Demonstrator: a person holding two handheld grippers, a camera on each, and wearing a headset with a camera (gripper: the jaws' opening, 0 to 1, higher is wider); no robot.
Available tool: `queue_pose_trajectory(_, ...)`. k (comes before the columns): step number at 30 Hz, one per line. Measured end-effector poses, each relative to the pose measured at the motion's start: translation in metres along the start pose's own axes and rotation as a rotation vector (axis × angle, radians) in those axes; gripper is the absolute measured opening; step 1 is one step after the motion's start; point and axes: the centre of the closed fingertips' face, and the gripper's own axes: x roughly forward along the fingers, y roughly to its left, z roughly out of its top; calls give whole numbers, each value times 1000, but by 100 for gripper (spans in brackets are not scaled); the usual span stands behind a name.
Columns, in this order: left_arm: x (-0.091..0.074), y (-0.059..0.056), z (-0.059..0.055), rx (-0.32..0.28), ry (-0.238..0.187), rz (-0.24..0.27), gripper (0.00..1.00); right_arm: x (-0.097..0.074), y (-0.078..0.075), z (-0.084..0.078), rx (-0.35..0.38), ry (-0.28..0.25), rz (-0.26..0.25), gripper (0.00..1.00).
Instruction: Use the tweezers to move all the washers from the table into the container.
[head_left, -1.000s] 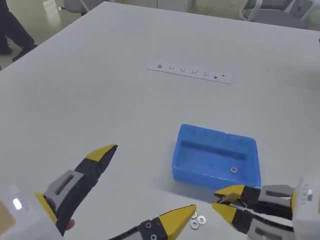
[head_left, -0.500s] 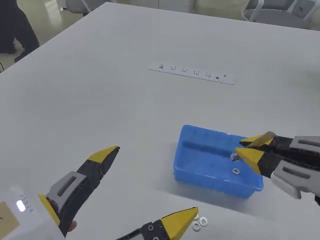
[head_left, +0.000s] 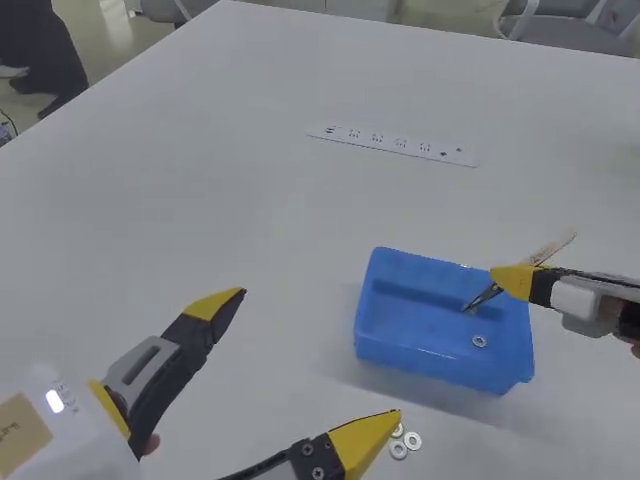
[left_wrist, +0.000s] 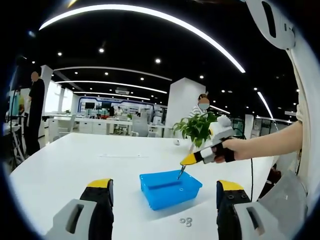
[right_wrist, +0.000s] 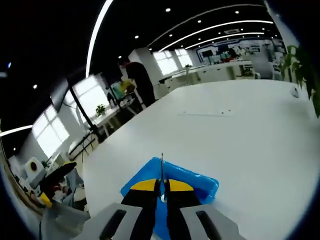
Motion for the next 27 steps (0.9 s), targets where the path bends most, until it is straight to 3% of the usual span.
queue_pose_trajectory(5, 1, -2, 2, -1, 2, 1, 87, 10, -10, -14, -3, 64, -36, 2)
queue_pose_trajectory(11, 1, -3, 3, 1, 4, 0, 86, 17, -10, -20, -9, 88, -43, 2)
queue_pose_trajectory(27, 0, -3, 2, 3, 8, -4, 86, 22, -13, -33, -116, 153, -70, 3)
